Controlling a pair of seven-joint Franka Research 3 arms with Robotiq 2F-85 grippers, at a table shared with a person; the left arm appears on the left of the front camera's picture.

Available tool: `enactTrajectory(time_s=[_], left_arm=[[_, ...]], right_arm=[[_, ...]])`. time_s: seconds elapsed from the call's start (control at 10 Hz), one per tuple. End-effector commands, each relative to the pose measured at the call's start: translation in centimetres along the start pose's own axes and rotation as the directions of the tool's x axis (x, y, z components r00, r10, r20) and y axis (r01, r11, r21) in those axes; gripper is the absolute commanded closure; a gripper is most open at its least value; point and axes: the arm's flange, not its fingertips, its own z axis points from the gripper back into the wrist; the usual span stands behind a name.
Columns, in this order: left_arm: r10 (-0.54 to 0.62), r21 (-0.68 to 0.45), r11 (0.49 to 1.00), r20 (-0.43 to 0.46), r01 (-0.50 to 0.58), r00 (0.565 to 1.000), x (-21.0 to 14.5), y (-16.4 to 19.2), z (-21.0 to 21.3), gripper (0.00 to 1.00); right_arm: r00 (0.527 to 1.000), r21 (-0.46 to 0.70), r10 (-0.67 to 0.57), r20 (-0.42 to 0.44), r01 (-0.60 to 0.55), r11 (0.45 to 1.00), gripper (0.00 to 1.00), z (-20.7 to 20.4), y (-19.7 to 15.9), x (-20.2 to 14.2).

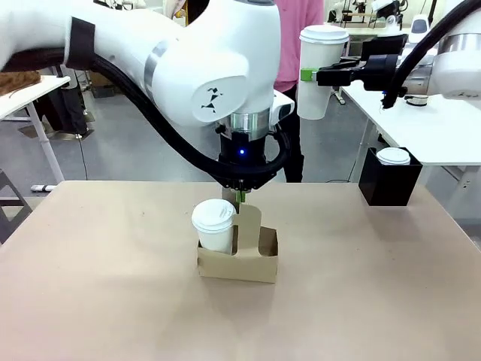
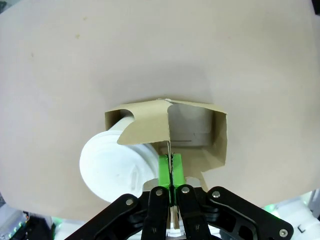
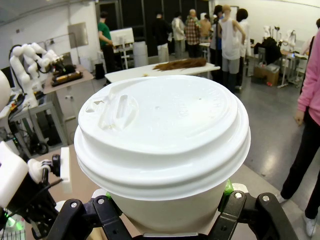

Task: Pour a drink into a cup and package it in a carrier.
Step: Position the Cup Carrier in the center of the table, then insert the held 600 ml Paper Cup into the Cup Carrier.

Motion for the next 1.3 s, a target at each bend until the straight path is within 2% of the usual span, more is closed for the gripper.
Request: enactTrajectory(time_s=[0.0, 0.1, 0.2, 0.5, 0.6, 0.7, 0.8, 0.9, 1.0, 1.2], left_arm=[[0.028, 0.029, 0.999, 0.001, -0.028, 1.000, 0.2, -0.7, -0.6, 0.98], [-0.006, 0.036, 0.999, -0.022, 0.007, 1.000, 0.2, -0.5, -0.5, 0.98], [-0.004, 0.005, 1.000, -0.004, 0.004, 1.000, -0.1, -0.4, -0.3, 0.98], [-0.004, 0.005, 1.000, -0.004, 0.004, 1.000, -0.1, -0.4, -0.3, 0.98], [-0.005, 0.005, 1.000, -0.006, 0.005, 1.000, 0.1, -0.6, -0.1, 0.40], [-0.019, -0.026, 0.999, -0.013, 0.019, 1.000, 0.0, 0.4, 0.3, 0.39], [-0.036, -0.057, 0.998, -0.020, 0.034, 0.999, 0.0, 1.1, 1.2, 0.00], [-0.055, -0.093, 0.994, -0.018, 0.053, 0.998, -0.1, 1.8, 2.6, 0.35], [-0.078, -0.124, 0.989, -0.018, 0.075, 0.997, -0.1, 2.9, 4.1, 0.00], [-0.162, -0.201, 0.968, -0.029, 0.153, 0.986, 0.0, 6.5, 6.6, 0.00]], right_arm=[[1.000, 0.001, 0.007, 0.007, -0.007, 1.000, 0.20, 0.0, 0.2, 0.5], [1.000, 0.001, 0.007, 0.007, -0.007, 1.000, 0.20, 0.0, 0.2, 0.5], [1.000, 0.001, 0.007, 0.007, -0.007, 1.000, 0.20, 0.0, 0.2, 0.5], [1.000, 0.001, 0.007, 0.007, -0.007, 1.000, 0.20, 0.0, 0.2, 0.5], [1.000, 0.001, 0.007, 0.007, -0.007, 1.000, 0.20, 0.0, 0.2, 0.5], [1.000, 0.001, 0.007, 0.007, -0.007, 1.000, 0.20, 0.0, 0.2, 0.5], [1.000, 0.001, 0.007, 0.007, -0.007, 1.000, 0.20, 0.0, 0.2, 0.5], [1.000, 0.000, 0.000, 0.000, 0.000, 1.000, 0.20, 0.0, 0.0, 0.0], [0.999, 0.093, -0.009, -0.034, 0.012, 0.996, 0.20, 0.0, -1.1, -0.8], [0.997, 0.233, -0.005, -0.077, 0.023, 0.972, 0.20, -0.2, -2.6, -3.8]])
